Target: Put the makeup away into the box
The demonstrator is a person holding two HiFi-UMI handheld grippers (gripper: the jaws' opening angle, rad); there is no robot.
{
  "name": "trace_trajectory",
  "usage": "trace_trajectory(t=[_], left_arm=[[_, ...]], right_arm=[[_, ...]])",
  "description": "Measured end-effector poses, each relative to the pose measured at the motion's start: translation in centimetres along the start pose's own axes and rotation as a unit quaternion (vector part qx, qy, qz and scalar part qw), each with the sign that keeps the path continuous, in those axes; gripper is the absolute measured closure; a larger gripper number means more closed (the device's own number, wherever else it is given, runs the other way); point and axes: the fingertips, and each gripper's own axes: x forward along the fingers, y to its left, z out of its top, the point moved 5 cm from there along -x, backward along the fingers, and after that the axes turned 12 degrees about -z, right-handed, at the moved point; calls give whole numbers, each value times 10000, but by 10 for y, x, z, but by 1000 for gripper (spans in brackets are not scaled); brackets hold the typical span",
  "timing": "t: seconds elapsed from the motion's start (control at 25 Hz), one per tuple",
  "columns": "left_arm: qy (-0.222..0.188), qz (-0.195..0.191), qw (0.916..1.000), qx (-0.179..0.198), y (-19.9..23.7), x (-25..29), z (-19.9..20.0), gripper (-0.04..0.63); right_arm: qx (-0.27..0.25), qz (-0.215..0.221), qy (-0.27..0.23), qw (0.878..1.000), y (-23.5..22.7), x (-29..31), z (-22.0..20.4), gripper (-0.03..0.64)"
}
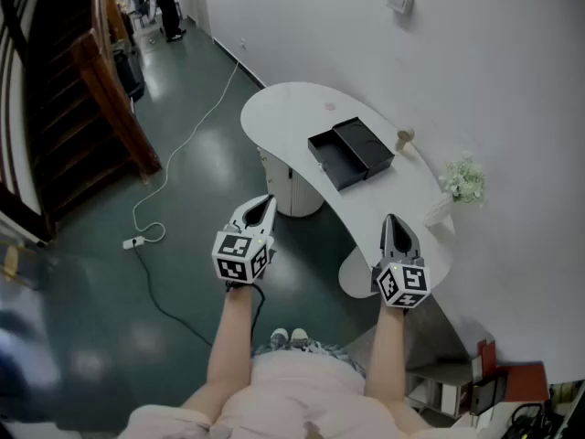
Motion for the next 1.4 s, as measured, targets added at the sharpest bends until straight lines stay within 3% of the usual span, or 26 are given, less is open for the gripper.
trace_trajectory(t=[0.52, 1.12, 1.32, 1.4], left_arm=[[-4, -16, 10000, 52, 1, -14, 1, 569], [71, -16, 10000, -26, 6, -18, -9, 569], [102, -19, 9999, -23, 8, -18, -8, 569], [112, -16, 9999, -28, 9, -19, -9, 569]], right_arm=[[100, -142, 15, 9998, 10, -5, -2, 603], [165, 311, 229, 9991, 31, -3, -15, 601], [279, 635, 194, 9974, 43, 1, -9, 445], [422, 652, 144, 9969, 45, 3, -8, 327]])
